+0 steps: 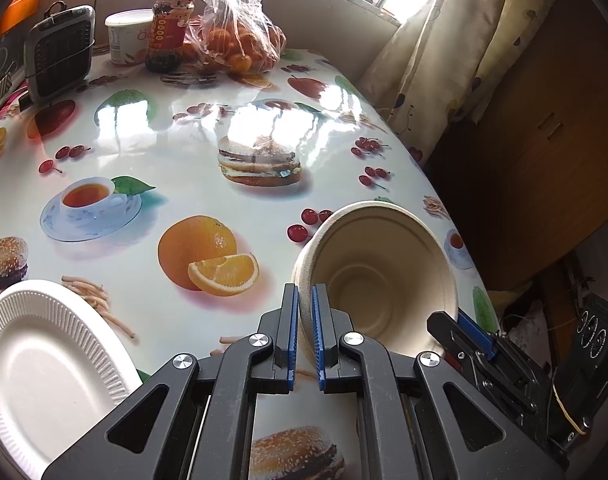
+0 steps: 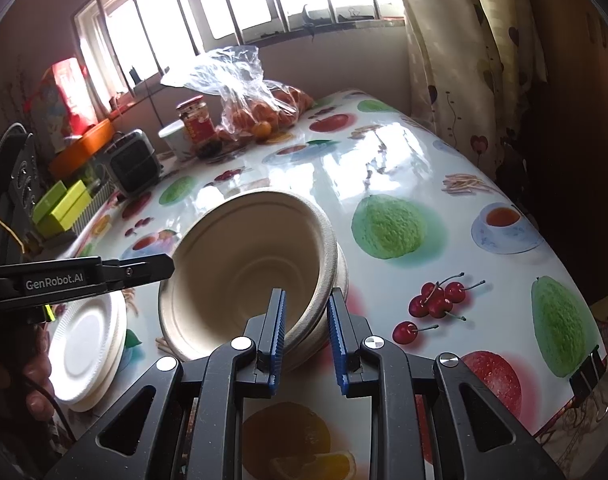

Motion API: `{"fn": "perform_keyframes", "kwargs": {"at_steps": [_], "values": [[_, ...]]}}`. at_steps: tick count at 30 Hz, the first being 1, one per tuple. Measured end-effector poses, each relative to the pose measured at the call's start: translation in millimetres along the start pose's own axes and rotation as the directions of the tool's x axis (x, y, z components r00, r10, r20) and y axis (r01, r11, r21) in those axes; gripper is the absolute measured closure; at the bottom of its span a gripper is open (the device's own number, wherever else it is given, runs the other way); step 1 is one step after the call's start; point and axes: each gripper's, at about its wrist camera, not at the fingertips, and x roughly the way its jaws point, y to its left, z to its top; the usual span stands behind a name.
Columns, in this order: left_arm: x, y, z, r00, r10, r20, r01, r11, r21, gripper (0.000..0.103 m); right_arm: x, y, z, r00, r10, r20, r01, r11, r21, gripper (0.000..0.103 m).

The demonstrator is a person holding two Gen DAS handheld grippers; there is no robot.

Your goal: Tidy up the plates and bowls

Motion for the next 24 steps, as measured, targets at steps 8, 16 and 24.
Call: {"fn": "perform_keyframes", "kwargs": {"at_steps": [8,16,24], "values": [[1.2,0.0,0.5,1.0,0.002,-0.005,-0.002,1.0,-0.002,0.096,2.9,-3.0,-1.7,1.0,-0.002,-0.003,0.002,1.0,0.001,0.083],[2.7,0.9,-0.3,1.0,0.002,-0.007,-0.002,1.0,-0.002,0.096,3.8,-3.6,-1.7,1.0,-0.003,-0.005,0.003,1.0,-0.001,0.082],[3.8,0.2,-0.5,1.0,0.005,-0.007,-0.005,1.0,-0.003,0.096,6.0,-4.9,-1.4,1.0,-0.003,-0.007,0.003,1.0,-0.002,0.076]]}}
